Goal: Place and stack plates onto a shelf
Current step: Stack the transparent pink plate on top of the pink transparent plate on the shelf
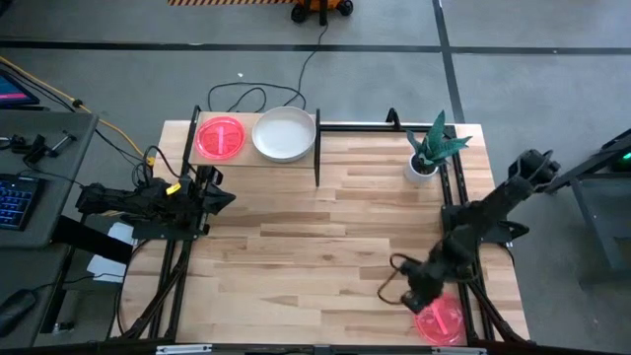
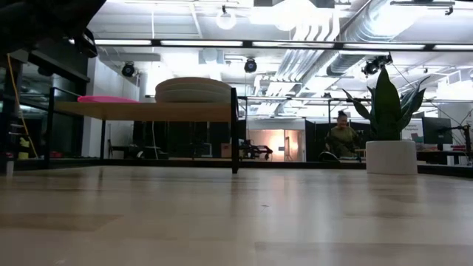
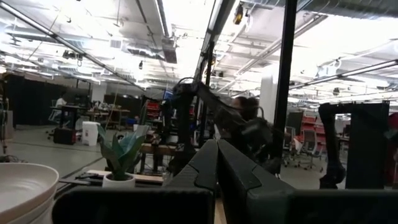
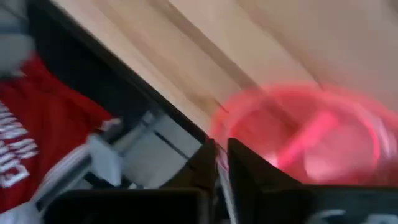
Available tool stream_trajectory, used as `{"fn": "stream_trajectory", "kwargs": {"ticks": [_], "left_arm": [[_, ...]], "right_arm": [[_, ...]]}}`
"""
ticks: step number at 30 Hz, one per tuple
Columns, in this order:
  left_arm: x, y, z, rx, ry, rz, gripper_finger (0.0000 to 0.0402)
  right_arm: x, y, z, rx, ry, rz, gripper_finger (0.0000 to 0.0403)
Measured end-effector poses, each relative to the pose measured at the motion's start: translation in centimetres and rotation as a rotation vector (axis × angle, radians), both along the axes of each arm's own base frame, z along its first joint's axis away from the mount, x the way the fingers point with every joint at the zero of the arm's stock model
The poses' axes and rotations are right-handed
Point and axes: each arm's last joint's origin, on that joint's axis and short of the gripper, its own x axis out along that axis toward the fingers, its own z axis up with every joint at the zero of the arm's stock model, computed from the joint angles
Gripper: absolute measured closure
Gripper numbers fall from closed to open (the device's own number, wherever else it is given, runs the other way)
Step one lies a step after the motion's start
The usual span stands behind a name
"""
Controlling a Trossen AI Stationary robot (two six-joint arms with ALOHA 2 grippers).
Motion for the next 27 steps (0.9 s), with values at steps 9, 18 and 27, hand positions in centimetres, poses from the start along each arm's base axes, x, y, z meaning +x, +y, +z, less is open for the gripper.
{"fn": "stream_trajectory", "kwargs": {"ticks": [9, 18, 27], "left_arm": [[0.0, 0.0, 0.0, 0.005, -0.001, 0.002, 0.0401], [0.0, 0.0, 0.1, 0.006, -0.008, 0.003, 0.0401], [0.0, 0.0, 0.1, 0.004, -0.010, 0.007, 0.0401]], "right_arm": [[-0.4, 2.3, -4.0, -0.020, 0.274, 0.028, 0.0400], [0.7, 2.2, -7.6, -0.042, 0.366, 0.111, 0.0401], [5.4, -1.2, -8.6, -0.107, 0.029, 0.150, 0.0402]]}}
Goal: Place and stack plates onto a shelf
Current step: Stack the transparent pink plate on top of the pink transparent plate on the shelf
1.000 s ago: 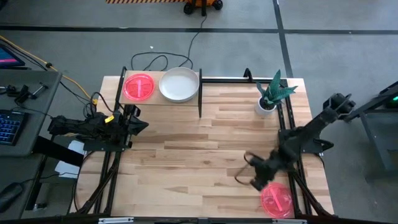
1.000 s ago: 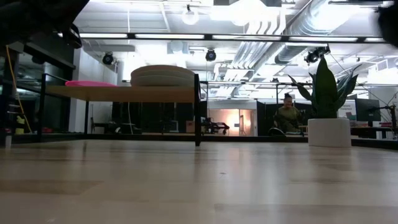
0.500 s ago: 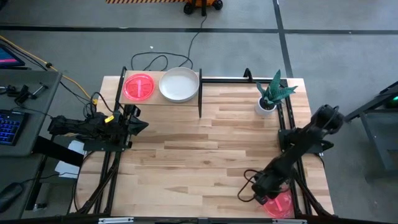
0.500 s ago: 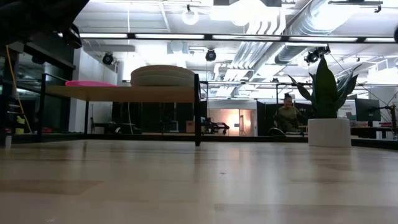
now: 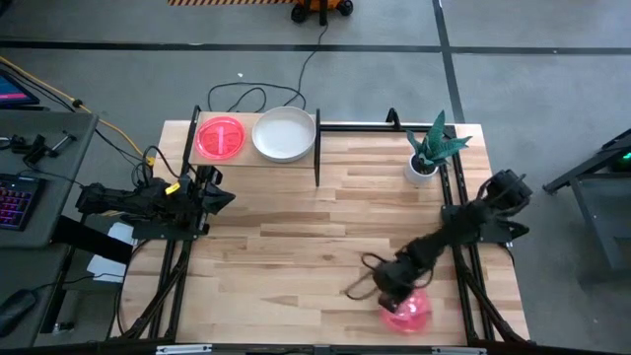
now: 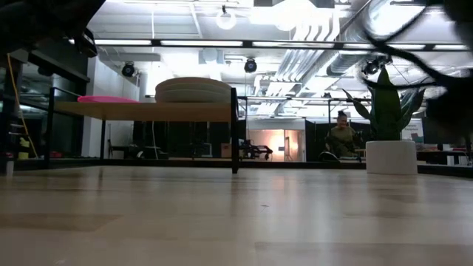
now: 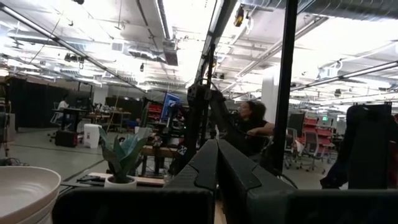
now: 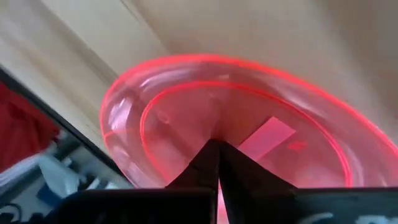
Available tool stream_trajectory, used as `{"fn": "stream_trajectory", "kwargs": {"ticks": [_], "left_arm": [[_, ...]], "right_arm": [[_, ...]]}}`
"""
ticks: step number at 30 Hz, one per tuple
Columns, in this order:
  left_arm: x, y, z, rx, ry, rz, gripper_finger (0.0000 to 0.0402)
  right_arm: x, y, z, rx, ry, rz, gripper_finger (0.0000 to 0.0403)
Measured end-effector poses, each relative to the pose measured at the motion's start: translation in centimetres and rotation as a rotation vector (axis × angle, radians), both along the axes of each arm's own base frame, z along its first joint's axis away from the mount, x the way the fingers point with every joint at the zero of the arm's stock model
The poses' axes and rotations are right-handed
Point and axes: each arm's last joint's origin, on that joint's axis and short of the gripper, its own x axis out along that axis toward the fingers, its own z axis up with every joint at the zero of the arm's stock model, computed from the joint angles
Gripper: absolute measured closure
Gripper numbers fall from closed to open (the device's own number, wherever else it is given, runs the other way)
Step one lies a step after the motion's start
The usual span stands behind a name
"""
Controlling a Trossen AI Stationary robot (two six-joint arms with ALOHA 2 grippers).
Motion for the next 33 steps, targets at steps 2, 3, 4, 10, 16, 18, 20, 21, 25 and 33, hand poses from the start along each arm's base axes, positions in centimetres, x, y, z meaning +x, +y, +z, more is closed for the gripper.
{"fn": "stream_trajectory", "kwargs": {"ticks": [2, 3, 4, 10, 16, 18, 20, 21, 25, 33], "left_arm": [[0.0, 0.0, 0.0, -0.002, 0.001, -0.001, 0.0401], [0.0, 0.0, 0.0, -0.007, 0.002, -0.003, 0.0401], [0.0, 0.0, 0.0, -0.008, 0.003, -0.003, 0.0401], [0.0, 0.0, -0.1, -0.030, 0.012, -0.013, 0.0401], [0.0, 0.0, -0.1, -0.024, 0.012, -0.010, 0.0401], [0.0, 0.0, -0.1, -0.025, 0.012, -0.010, 0.0401], [0.0, 0.0, -0.1, -0.024, 0.012, -0.010, 0.0401], [0.0, 0.0, -0.1, -0.024, 0.012, -0.009, 0.0401], [0.0, 0.0, -0.1, -0.024, 0.012, -0.009, 0.0401], [0.0, 0.0, -0.1, -0.023, 0.012, -0.009, 0.0401]], "right_arm": [[1.4, -1.1, 0.1, -0.047, -0.147, 0.006, 0.0402], [2.2, -1.7, 0.2, -0.078, -0.217, 0.006, 0.0402], [2.8, -2.3, 0.2, -0.109, -0.283, 0.003, 0.0403], [6.1, -5.4, 0.8, -0.279, -0.609, -0.010, 0.0403], [7.5, -7.4, 1.3, -0.337, -0.725, -0.029, 0.0403], [7.5, -7.6, 1.3, -0.337, -0.730, -0.022, 0.0403], [7.6, -7.7, 1.4, -0.335, -0.732, -0.022, 0.0403], [7.6, -7.7, 1.4, -0.329, -0.733, -0.020, 0.0403], [7.7, -7.3, 1.6, -0.285, -0.748, -0.003, 0.0403], [7.4, -6.2, 1.7, -0.252, -0.768, 0.033, 0.0403]]}}
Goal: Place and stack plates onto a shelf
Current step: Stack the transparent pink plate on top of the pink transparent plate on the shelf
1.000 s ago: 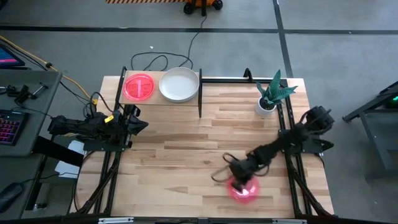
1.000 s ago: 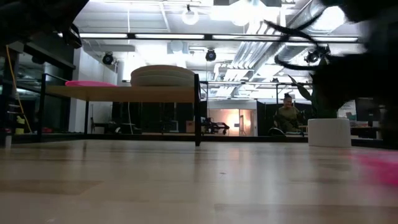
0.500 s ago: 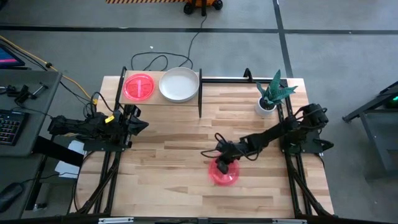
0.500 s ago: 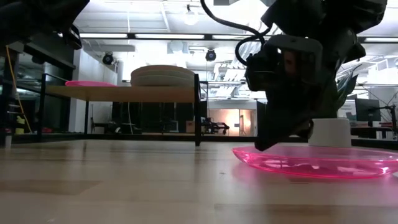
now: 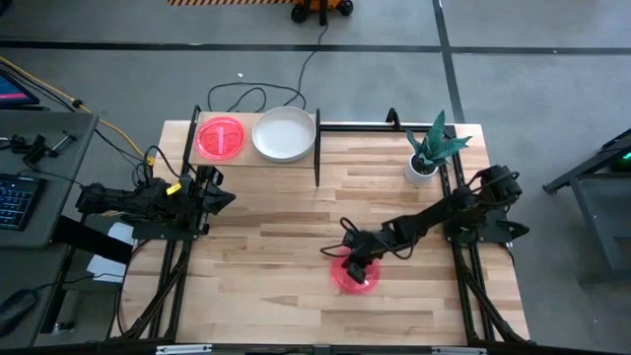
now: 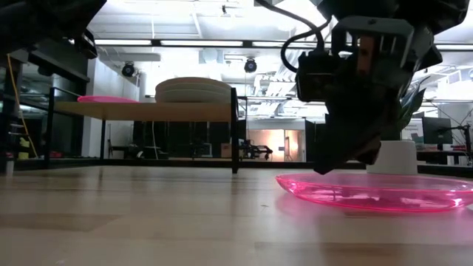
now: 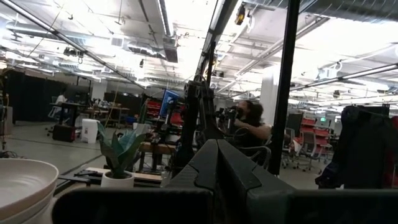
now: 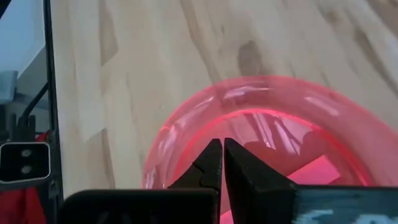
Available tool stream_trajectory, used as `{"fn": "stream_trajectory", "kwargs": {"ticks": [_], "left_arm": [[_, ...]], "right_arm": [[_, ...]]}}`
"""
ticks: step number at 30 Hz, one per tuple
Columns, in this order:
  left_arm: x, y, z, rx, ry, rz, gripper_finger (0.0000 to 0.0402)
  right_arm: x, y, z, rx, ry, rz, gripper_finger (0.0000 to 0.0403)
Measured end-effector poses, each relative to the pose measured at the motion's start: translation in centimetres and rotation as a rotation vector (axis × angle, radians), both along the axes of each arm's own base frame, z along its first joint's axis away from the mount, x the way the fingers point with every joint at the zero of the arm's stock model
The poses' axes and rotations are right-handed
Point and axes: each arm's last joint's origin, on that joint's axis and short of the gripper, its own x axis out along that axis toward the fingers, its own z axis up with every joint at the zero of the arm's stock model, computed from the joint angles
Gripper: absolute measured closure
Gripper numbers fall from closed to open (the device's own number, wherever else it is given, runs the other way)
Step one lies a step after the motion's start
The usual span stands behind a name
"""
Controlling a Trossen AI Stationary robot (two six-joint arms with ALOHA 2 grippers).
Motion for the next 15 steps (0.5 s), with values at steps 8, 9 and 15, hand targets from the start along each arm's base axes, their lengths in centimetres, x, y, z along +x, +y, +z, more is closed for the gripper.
{"fn": "stream_trajectory", "kwargs": {"ticks": [8, 9, 15], "left_arm": [[0.00, 0.00, 0.00, 0.000, 0.000, 0.000, 0.0401], [0.00, 0.00, 0.00, 0.000, 0.000, 0.000, 0.0401], [0.00, 0.00, 0.00, 0.000, 0.000, 0.000, 0.0401]], "right_arm": [[-0.12, 0.45, 0.14, 0.026, 0.001, 0.030, 0.0403], [-0.11, 0.47, 0.16, 0.030, 0.001, 0.033, 0.0403], [-0.10, 0.49, 0.20, 0.032, -0.002, 0.040, 0.0403]]}}
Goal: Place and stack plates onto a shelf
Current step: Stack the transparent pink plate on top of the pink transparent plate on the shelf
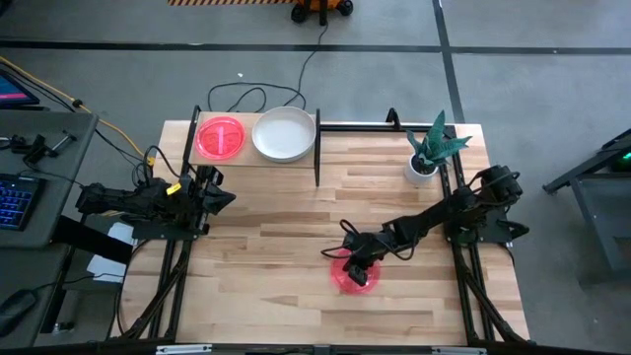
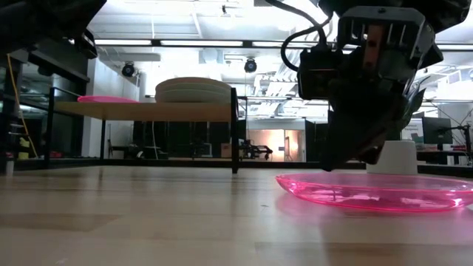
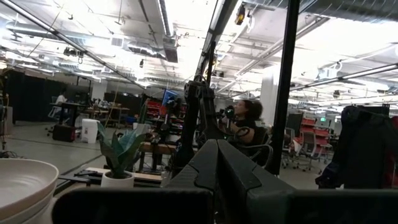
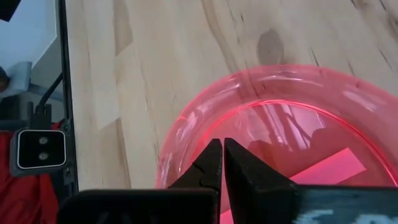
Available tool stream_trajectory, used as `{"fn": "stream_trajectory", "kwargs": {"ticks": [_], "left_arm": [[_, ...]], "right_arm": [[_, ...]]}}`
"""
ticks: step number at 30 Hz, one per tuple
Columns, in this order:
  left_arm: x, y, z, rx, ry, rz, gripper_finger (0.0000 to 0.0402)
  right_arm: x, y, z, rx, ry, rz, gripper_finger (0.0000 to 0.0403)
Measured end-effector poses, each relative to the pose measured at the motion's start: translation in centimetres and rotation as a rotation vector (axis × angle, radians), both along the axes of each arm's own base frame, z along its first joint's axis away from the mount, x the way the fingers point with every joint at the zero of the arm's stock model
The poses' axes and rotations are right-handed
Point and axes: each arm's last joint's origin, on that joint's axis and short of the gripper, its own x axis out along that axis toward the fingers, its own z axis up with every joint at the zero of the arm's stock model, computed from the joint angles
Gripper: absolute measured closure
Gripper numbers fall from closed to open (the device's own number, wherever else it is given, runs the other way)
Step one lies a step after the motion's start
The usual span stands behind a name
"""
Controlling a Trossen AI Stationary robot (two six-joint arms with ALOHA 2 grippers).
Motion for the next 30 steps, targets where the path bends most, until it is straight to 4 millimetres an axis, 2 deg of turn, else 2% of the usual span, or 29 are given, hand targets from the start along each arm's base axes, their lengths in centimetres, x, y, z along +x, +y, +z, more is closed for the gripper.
{"fn": "stream_trajectory", "kwargs": {"ticks": [15, 19, 22, 26, 30], "left_arm": [[0.0, 0.0, 0.0, 0.000, 0.000, 0.000, 0.0401], [0.0, 0.0, 0.0, 0.000, 0.000, 0.000, 0.0401], [0.0, 0.0, 0.0, 0.000, 0.000, 0.000, 0.0401], [0.0, 0.0, 0.0, 0.000, 0.000, 0.000, 0.0401], [0.0, 0.0, 0.0, 0.000, 0.000, 0.000, 0.0401]], "right_arm": [[0.2, 0.0, 0.1, -0.027, -0.033, -0.003, 0.0403], [0.0, -0.1, 1.5, -0.050, -0.087, 0.029, 0.0403], [-1.0, -0.5, 4.0, -0.124, -0.142, 0.013, 0.0403], [-3.4, -0.9, 6.8, -0.295, -0.149, -0.087, 0.0403], [-5.9, -1.2, 7.1, -0.384, -0.134, -0.198, 0.0403]]}}
